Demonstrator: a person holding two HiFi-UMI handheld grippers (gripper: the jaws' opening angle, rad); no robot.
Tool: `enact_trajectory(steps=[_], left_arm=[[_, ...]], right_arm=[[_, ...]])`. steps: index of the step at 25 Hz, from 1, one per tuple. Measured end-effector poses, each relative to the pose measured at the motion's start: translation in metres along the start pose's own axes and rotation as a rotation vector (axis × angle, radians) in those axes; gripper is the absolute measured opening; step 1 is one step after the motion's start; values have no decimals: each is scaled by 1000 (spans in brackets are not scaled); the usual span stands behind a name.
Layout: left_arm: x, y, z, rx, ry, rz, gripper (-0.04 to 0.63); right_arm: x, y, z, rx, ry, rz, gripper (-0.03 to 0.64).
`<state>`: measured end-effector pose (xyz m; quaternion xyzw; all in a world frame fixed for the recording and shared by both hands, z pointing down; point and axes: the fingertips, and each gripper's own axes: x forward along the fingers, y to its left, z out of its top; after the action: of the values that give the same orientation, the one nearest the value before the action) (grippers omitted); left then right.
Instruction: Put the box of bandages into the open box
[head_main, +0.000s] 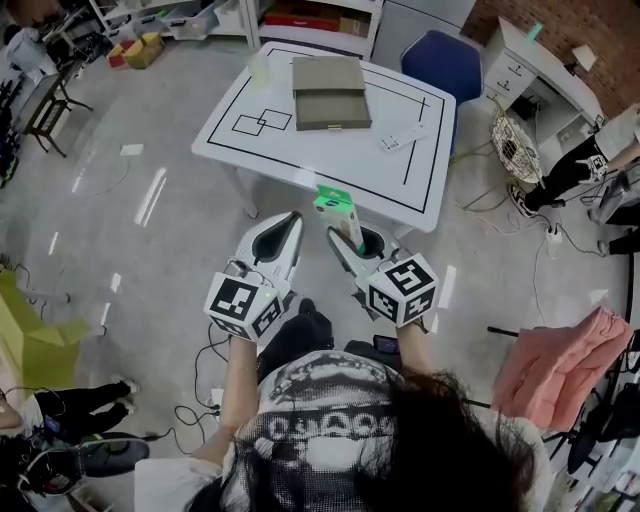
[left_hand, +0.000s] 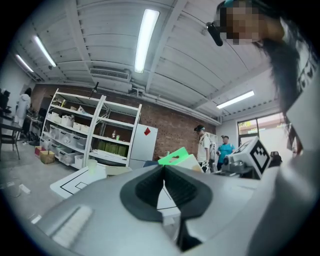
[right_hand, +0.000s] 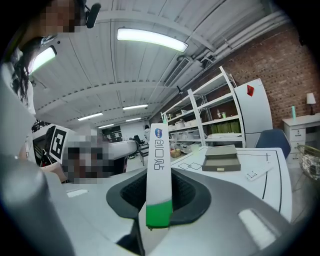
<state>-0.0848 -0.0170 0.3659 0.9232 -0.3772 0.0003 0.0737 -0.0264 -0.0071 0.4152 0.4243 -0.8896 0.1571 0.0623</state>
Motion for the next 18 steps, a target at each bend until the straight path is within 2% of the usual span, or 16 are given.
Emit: enact_trajectory(steps=[8, 18], left_arm=[[14, 52, 5, -17, -8, -35, 0], [27, 62, -6, -45, 19, -79, 0]], right_arm=[[46, -8, 7, -14, 25, -50, 95], [68, -22, 0, -4, 80, -73, 95]])
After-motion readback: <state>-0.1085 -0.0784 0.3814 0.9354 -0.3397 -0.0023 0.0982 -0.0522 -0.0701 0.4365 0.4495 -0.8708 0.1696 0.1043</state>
